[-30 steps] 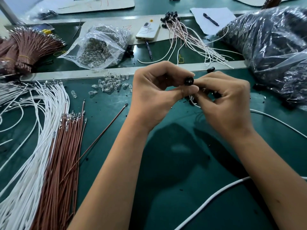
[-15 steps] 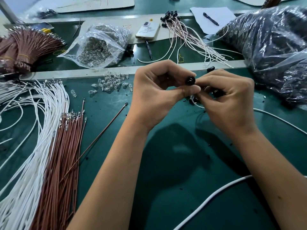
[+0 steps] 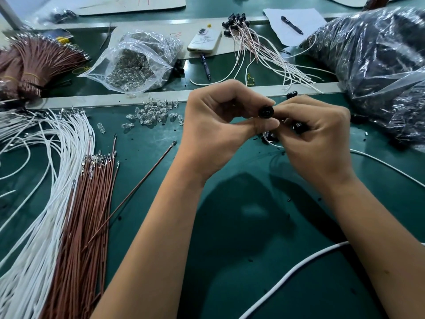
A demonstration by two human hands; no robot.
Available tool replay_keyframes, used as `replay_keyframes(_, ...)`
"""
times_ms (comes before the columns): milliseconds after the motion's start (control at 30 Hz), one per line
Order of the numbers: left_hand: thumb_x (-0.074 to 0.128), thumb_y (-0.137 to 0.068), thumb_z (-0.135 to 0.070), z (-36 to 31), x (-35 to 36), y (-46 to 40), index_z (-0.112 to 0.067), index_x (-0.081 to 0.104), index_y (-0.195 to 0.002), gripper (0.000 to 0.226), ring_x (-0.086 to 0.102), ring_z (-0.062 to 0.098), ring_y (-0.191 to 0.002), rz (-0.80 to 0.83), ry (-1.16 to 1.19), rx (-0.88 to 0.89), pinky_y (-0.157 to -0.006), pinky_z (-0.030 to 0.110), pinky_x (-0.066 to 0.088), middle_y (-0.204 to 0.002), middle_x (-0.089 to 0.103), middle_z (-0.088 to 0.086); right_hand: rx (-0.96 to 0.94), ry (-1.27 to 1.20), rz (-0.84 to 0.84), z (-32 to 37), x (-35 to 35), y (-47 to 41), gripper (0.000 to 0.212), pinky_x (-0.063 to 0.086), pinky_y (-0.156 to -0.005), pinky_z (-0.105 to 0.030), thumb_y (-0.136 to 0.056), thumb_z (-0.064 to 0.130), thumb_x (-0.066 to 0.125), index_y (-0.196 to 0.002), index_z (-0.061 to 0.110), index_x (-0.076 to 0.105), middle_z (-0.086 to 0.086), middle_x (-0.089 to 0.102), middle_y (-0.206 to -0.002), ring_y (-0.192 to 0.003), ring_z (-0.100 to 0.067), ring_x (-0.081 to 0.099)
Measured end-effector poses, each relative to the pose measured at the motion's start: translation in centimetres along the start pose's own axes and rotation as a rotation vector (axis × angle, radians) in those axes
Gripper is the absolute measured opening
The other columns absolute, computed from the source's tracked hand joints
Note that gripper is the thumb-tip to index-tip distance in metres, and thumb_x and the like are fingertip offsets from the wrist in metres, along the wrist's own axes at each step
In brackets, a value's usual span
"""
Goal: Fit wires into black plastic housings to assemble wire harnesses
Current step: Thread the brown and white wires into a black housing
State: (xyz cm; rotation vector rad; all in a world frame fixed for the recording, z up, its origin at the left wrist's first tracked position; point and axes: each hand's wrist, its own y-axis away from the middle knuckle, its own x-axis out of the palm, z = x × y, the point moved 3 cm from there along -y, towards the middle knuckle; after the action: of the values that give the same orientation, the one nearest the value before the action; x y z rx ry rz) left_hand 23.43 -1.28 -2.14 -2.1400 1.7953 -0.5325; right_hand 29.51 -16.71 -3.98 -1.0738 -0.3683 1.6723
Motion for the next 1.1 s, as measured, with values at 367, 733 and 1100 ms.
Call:
replay_keyframes(367, 0.083, -0.063, 0.017, -0.1, 0.0, 0.1, -0.007, 0.068, -0.082, 0.034, 0.062, 0.015, -0.070, 0.017, 0.060, -0.017, -0.070, 0.029, 0.052, -0.072, 0.068, 0.003, -0.007, 0.045, 0.051, 0.2, 0.3, 0.1, 0.011, 0.049, -0.064, -0.033, -0.090, 0.010, 0.070, -0.081, 0.007, 0.076, -0.003, 0.068, -0.077, -0.069, -0.020, 0.061)
replay_keyframes(733, 0.076, -0.068, 0.023, 0.8, -0.4, 0.2, -0.004, 0.062, -0.076, 0.031, 0.064, 0.011, -0.066, -0.044, 0.139, -0.091, -0.068, 0.025, 0.056, -0.072, 0.068, 0.004, -0.031, 0.100, 0.134, -0.1, 0.8, 0.1, 0.012, 0.042, -0.070, -0.030, -0.094, 0.012, 0.074, -0.084, 0.006, 0.070, 0.001, 0.061, -0.079, -0.076, -0.020, 0.051)
replay_keyframes(1100, 0.084, -0.072, 0.005, 2.2, -0.5, 0.2, -0.007, 0.074, -0.090, 0.024, 0.058, 0.028, -0.083, -0.038, 0.016, -0.106, -0.079, 0.046, 0.053, -0.084, 0.071, 0.006, -0.089, 0.092, 0.080, 0.8, 0.6, 0.0, 0.011, 0.045, -0.073, -0.026, -0.095, 0.004, 0.073, -0.086, 0.002, 0.078, -0.002, 0.068, -0.084, -0.079, -0.023, 0.056)
